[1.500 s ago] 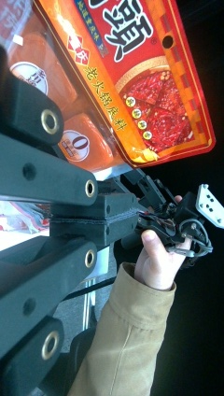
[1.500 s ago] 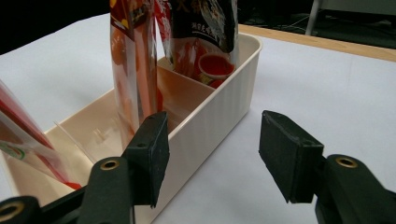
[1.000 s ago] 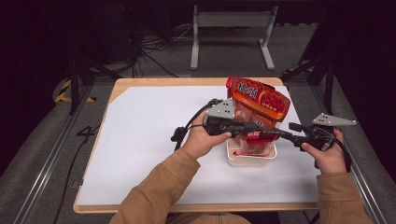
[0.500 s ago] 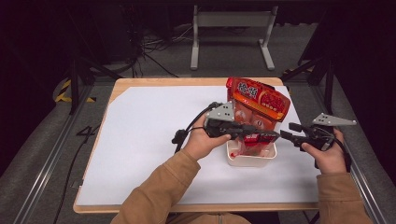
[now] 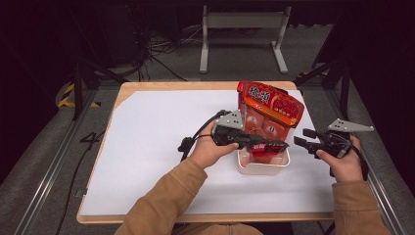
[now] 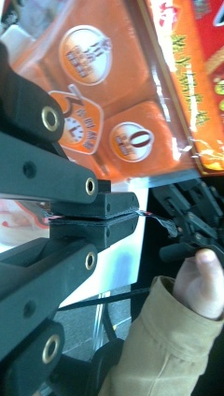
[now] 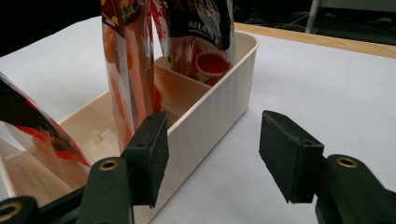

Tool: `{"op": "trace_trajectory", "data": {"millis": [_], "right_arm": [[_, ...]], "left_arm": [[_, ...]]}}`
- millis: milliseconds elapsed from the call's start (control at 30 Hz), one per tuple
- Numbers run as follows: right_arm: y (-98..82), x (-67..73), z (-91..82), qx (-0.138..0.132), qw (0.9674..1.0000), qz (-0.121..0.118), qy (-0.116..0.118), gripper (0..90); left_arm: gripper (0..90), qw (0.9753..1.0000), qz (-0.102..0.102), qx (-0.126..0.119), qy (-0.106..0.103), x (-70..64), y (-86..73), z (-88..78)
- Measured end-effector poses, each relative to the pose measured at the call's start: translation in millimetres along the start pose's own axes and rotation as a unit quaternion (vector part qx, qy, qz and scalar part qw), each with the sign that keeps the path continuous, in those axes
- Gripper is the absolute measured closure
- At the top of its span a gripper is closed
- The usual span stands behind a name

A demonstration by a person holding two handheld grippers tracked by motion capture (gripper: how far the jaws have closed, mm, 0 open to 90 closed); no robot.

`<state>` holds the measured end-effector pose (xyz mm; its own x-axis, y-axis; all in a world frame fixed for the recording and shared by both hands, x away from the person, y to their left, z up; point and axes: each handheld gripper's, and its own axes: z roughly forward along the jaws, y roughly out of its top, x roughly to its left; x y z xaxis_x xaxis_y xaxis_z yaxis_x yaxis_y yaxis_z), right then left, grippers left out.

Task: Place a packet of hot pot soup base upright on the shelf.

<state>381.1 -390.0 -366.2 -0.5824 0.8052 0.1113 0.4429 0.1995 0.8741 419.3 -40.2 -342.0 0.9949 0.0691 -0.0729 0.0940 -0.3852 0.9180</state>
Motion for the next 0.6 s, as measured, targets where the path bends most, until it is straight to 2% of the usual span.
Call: {"op": "trace_trajectory", "data": {"millis": [133,267,400,500,600], "right_arm": [[-0.1,-0.1,0.3,0.000,1.0000,0.000,0.000,42.5],[0.0,0.7,1.6,0.001,1.0000,0.002,0.002,42.2],[0.3,0.8,2.0,0.001,1.0000,0.001,0.004,42.1],[0.7,0.3,2.7,0.000,1.0000,0.000,0.004,42.1],[1.3,0.1,4.2,0.001,1.0000,-0.001,0.006,41.9]], "left_arm": [[87.1,0.9999,0.000,0.012,0.001,1.5,-1.9,-0.2],[78.4,0.9999,-0.011,0.005,-0.001,2.3,-2.3,-0.7],[66.4,0.9997,-0.023,-0.001,-0.001,1.5,-2.5,-0.3],[52.4,0.9996,-0.024,-0.009,0.008,1.4,-3.0,-0.3],[44.8,0.9994,-0.030,-0.015,0.012,1.1,-2.9,-2.8]]}}
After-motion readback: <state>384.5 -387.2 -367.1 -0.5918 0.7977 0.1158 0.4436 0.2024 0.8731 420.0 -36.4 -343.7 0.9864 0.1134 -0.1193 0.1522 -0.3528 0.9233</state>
